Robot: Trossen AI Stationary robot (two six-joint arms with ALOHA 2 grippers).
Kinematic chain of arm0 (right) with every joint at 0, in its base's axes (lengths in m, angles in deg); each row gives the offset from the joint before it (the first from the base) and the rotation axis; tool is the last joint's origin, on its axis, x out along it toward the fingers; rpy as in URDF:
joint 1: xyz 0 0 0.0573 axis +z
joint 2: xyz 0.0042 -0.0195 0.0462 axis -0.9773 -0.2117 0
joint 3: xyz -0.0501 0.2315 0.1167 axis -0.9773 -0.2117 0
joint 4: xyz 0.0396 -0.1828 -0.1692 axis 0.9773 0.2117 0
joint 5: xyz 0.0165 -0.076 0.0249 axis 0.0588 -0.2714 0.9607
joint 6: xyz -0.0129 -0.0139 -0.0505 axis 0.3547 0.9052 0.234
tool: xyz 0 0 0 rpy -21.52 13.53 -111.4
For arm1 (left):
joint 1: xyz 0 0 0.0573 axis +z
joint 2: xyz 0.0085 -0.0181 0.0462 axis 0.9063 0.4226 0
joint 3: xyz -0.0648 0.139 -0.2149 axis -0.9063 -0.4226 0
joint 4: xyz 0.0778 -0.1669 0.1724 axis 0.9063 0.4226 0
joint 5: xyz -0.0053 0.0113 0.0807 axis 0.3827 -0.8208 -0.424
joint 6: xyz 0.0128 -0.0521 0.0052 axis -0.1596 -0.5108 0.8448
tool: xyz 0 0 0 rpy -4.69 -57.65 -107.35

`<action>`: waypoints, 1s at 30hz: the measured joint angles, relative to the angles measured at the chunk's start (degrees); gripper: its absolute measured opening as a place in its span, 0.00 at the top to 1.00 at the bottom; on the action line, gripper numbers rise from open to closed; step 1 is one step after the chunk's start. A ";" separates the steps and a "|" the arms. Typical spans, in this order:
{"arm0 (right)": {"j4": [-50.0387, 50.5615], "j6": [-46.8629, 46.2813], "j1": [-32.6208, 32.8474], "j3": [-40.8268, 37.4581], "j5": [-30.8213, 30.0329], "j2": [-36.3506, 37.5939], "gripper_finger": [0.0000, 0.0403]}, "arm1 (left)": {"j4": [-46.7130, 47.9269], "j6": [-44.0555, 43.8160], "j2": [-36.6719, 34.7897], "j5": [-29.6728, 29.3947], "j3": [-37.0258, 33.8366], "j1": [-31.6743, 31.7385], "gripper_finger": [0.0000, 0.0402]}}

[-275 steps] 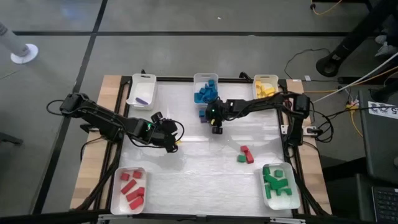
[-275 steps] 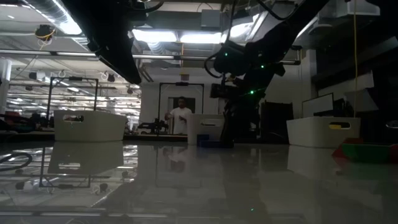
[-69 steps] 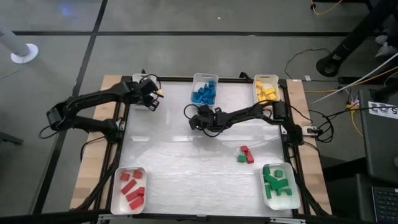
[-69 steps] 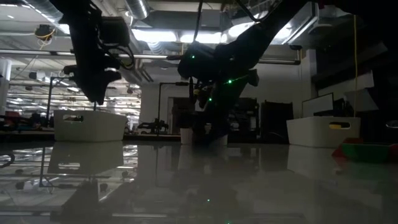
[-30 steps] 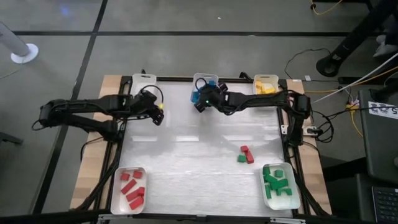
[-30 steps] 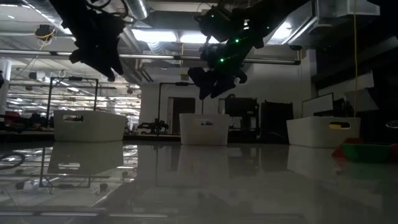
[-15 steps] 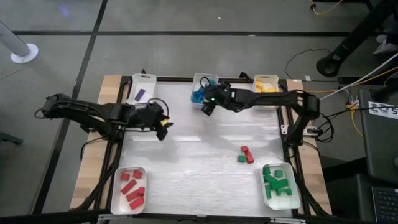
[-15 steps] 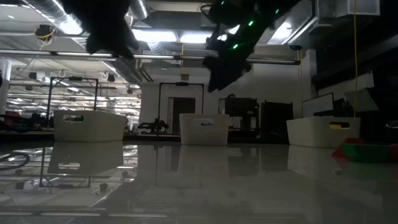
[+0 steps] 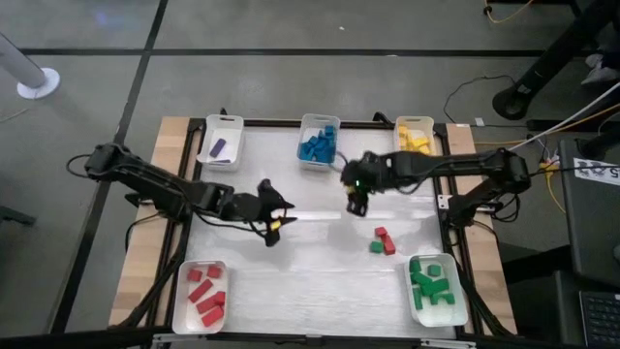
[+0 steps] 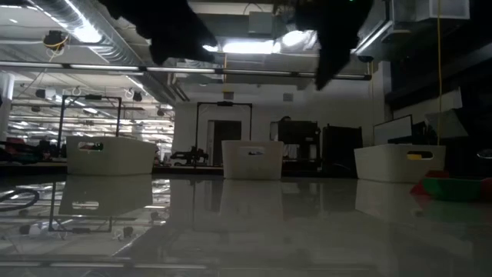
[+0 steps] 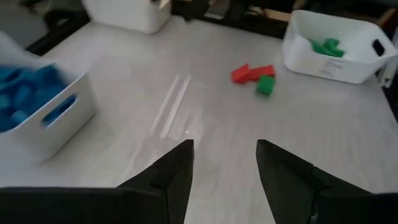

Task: Sort blocks
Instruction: Put the red block into the bottom left white bin

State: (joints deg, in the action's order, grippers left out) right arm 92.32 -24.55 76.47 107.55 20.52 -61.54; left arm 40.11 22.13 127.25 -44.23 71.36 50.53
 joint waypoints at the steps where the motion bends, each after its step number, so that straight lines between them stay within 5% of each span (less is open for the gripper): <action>1: 2.23 -1.63 1.17 -0.02 0.48 -0.11 0.41 | -1.88 0.83 1.13 0.00 0.00 -0.29 0.59; 17: 25.41 -52.52 13.85 -0.09 -0.05 -3.92 0.41 | -6.82 0.84 7.58 -0.01 -0.02 -1.79 0.59; 30: 15.46 -62.29 14.04 -10.64 6.66 -4.11 0.41 | -7.01 1.13 7.58 -0.01 -0.02 -5.42 0.59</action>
State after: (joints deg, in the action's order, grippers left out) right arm 107.78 -86.85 90.51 96.91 27.18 -65.65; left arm 33.11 23.26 134.84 -44.24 71.34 45.11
